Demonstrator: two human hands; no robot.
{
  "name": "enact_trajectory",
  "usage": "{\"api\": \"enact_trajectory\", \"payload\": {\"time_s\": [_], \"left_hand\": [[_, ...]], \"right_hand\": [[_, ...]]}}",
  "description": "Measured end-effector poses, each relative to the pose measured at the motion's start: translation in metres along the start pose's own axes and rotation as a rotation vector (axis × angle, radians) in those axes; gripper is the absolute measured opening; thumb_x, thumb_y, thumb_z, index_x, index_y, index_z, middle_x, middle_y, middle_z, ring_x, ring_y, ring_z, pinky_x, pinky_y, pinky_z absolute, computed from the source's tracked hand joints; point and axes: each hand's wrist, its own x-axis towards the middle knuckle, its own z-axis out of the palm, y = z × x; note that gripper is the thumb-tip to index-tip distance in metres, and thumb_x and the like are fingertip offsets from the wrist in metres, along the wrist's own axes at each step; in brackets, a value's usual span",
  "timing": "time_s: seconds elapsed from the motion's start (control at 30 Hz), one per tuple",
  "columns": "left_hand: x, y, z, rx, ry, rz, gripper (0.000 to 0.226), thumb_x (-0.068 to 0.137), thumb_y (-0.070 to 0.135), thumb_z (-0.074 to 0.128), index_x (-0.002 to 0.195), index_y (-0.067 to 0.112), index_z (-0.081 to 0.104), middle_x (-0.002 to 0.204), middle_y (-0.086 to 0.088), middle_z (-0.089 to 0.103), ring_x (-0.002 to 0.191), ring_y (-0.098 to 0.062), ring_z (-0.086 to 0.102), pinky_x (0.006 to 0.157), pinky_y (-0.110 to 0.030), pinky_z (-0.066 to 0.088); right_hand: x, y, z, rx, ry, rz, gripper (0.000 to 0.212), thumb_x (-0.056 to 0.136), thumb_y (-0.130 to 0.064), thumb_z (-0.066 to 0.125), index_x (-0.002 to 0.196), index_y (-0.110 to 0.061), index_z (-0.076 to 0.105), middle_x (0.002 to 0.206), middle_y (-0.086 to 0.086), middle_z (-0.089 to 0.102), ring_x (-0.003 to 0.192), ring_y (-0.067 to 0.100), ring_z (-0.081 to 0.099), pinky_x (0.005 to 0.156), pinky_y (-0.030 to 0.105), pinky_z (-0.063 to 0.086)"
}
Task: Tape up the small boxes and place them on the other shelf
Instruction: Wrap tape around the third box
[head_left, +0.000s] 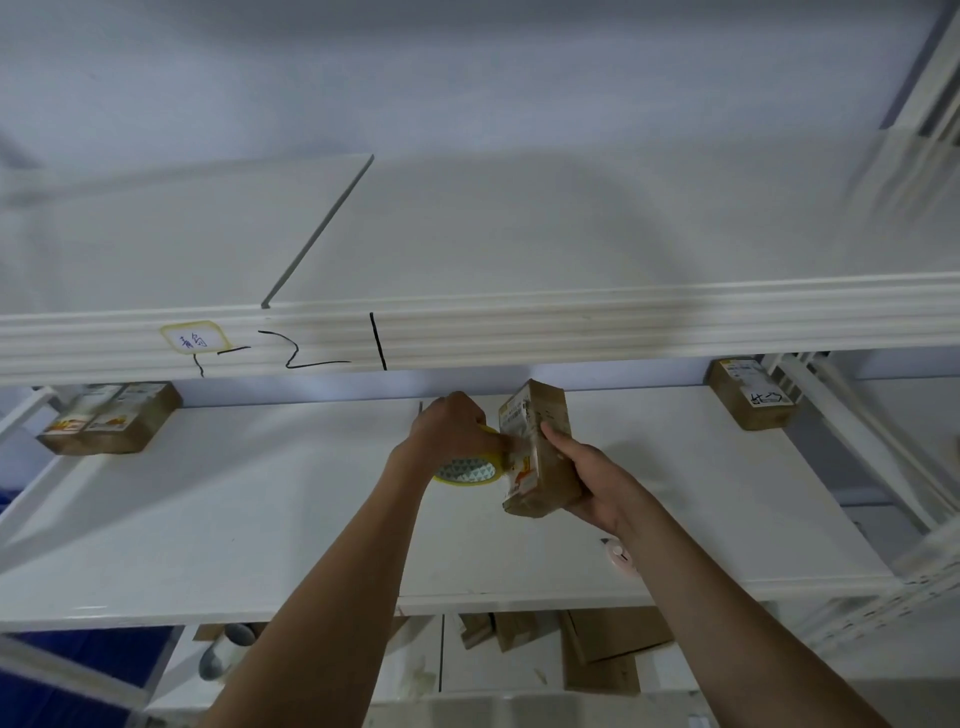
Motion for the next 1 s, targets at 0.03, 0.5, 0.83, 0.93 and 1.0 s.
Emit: {"api": "enact_trajectory", "payload": {"time_s": [0.03, 0.5, 0.83, 0.93, 1.0], "left_hand": [[0.0, 0.003, 0.0, 0.023, 0.007, 0.008, 0.06, 0.064, 0.072, 0.077, 0.062, 0.014, 0.063, 0.061, 0.003, 0.057, 0.06, -0.011, 0.056, 0.06, -0.027, 0.046], [0.005, -0.007, -0.004, -0.025, -0.056, 0.019, 0.059, 0.072, 0.07, 0.071, 0.066, 0.012, 0.063, 0.064, -0.001, 0.06, 0.064, -0.016, 0.061, 0.062, -0.029, 0.048], [0.005, -0.024, -0.008, -0.176, -0.04, 0.039, 0.053, 0.08, 0.053, 0.077, 0.054, 0.017, 0.047, 0.054, 0.003, 0.045, 0.054, -0.011, 0.045, 0.056, -0.022, 0.039], [0.006, -0.026, -0.01, -0.116, -0.005, -0.001, 0.053, 0.074, 0.057, 0.079, 0.054, 0.018, 0.049, 0.055, 0.003, 0.048, 0.057, -0.012, 0.05, 0.058, -0.024, 0.041], [0.005, -0.029, -0.011, -0.063, 0.008, -0.039, 0.053, 0.071, 0.064, 0.078, 0.056, 0.02, 0.052, 0.058, 0.003, 0.053, 0.063, -0.014, 0.057, 0.061, -0.026, 0.045]], "right_hand": [[0.001, 0.0, 0.002, -0.064, 0.026, 0.005, 0.054, 0.088, -0.05, 0.068, 0.123, -0.009, 0.066, 0.118, 0.012, 0.073, 0.109, 0.028, 0.07, 0.102, 0.045, 0.052], [0.014, -0.02, -0.009, -0.389, 0.256, -0.056, 0.031, 0.082, -0.013, 0.078, 0.112, -0.007, 0.071, 0.099, 0.008, 0.078, 0.091, 0.023, 0.075, 0.08, 0.034, 0.06], [0.014, -0.021, -0.018, -0.36, 0.2, -0.05, 0.031, 0.082, -0.015, 0.08, 0.111, -0.007, 0.072, 0.097, 0.009, 0.078, 0.092, 0.024, 0.075, 0.079, 0.035, 0.06], [0.014, -0.024, -0.017, -0.344, 0.177, -0.055, 0.032, 0.083, -0.015, 0.079, 0.113, -0.007, 0.071, 0.099, 0.008, 0.078, 0.095, 0.024, 0.074, 0.084, 0.037, 0.06], [0.013, -0.027, -0.018, -0.36, 0.151, -0.068, 0.031, 0.084, -0.015, 0.078, 0.113, -0.009, 0.071, 0.101, 0.007, 0.078, 0.097, 0.023, 0.074, 0.087, 0.038, 0.059]]}}
